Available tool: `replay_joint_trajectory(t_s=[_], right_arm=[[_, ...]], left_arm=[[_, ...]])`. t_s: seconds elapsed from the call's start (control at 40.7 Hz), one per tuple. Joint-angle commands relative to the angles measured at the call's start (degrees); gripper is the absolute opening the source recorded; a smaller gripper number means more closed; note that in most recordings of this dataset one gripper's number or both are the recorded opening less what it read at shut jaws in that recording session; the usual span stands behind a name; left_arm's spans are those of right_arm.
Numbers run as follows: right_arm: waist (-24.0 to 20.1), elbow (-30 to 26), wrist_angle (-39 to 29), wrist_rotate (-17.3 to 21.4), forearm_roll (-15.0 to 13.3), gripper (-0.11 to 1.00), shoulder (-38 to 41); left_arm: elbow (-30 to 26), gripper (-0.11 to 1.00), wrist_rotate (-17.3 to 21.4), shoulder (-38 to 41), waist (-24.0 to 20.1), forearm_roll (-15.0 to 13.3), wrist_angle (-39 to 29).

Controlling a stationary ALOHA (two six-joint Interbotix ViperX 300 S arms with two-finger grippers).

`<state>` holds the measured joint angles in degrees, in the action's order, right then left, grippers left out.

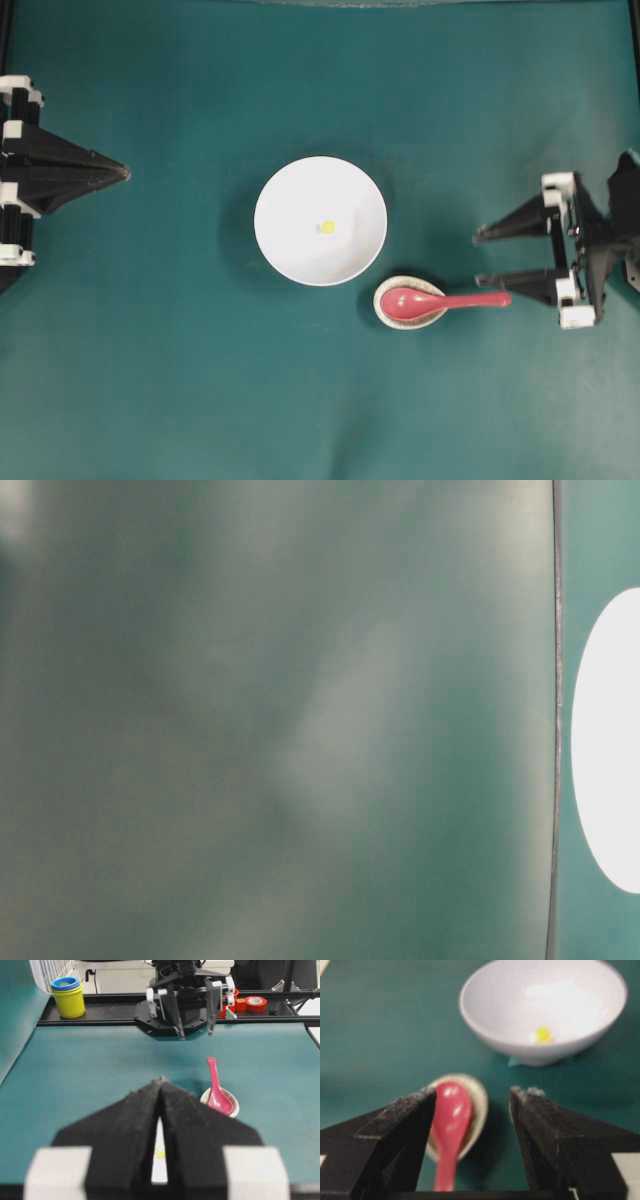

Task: Scoop the yellow hexagonal prism block from the bowl with a spoon using the right arm.
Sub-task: 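Move the right gripper toward the red spoon handle in the spoon rest, then close the right gripper on the red spoon handle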

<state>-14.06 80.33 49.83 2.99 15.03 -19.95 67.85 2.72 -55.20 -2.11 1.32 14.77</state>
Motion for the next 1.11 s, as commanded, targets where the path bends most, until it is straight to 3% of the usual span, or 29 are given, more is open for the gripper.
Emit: replay_joint_trajectory(t_s=[0.0,0.197,0.59,0.786,1.081], right_arm=[[-2.4,0.1,5.5,1.2,1.1,0.62,4.0],[-5.4,0.1,12.7,4.5,1.5,0.62,11.6],[-9.9,-0.4,22.9,4.7,2.3,0.62,23.2],[-9.9,-1.1,23.5,4.6,4.7,0.62,27.6],[-9.9,-3.3,23.3,4.3,5.3,0.62,32.1]], left_arm=[[-1.2,-0.01,0.3,0.5,-0.1,0.2,0.3],[-1.1,-0.01,0.3,0.7,-0.1,0.2,0.3],[-1.1,-0.01,0.3,0.7,-0.2,0.2,-0.3],[-1.1,-0.01,0.3,0.7,-0.1,0.2,-0.4],[-1.1,-0.01,0.3,0.7,-0.1,0.2,-0.4]])
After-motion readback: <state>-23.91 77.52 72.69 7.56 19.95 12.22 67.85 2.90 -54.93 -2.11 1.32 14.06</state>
